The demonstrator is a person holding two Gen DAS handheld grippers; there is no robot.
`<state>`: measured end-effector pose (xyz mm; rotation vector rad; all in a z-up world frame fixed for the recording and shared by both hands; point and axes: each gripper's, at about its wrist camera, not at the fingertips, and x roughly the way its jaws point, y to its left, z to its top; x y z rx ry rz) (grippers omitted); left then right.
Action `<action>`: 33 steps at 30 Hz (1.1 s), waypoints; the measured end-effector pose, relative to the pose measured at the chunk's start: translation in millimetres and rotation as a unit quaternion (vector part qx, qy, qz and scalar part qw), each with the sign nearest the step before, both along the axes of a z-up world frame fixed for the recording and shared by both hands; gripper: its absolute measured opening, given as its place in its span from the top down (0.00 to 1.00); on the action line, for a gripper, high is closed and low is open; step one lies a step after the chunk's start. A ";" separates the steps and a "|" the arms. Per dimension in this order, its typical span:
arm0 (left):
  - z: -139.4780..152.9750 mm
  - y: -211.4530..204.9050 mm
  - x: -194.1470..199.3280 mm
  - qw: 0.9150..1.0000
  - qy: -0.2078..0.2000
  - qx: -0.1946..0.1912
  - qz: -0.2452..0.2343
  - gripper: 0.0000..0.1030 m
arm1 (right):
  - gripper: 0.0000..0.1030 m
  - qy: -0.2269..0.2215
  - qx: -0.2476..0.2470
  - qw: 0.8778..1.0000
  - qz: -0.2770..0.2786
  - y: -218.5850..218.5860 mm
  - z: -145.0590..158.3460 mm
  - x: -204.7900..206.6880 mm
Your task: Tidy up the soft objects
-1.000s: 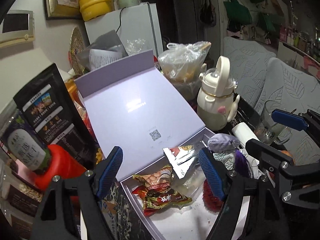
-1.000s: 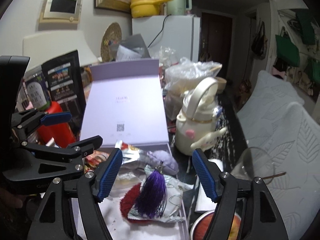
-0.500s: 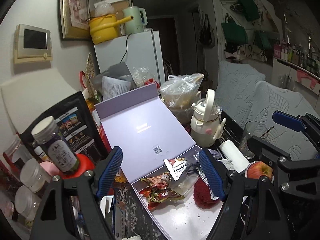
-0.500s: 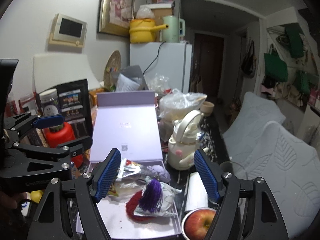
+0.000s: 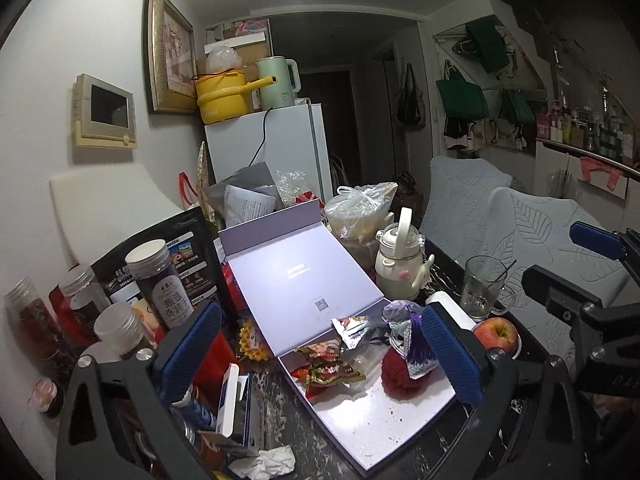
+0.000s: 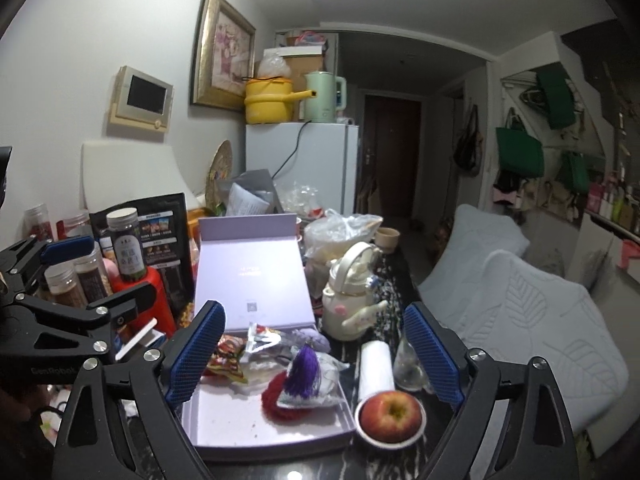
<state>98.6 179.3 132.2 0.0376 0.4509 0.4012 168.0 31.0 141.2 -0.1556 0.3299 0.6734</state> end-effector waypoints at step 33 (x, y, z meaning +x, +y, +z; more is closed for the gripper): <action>-64.8 -16.1 -72.7 0.998 0.017 -0.058 -0.024 0.01 | 0.08 0.035 -0.016 0.999 -0.034 -39.1 -60.3 -86.3</action>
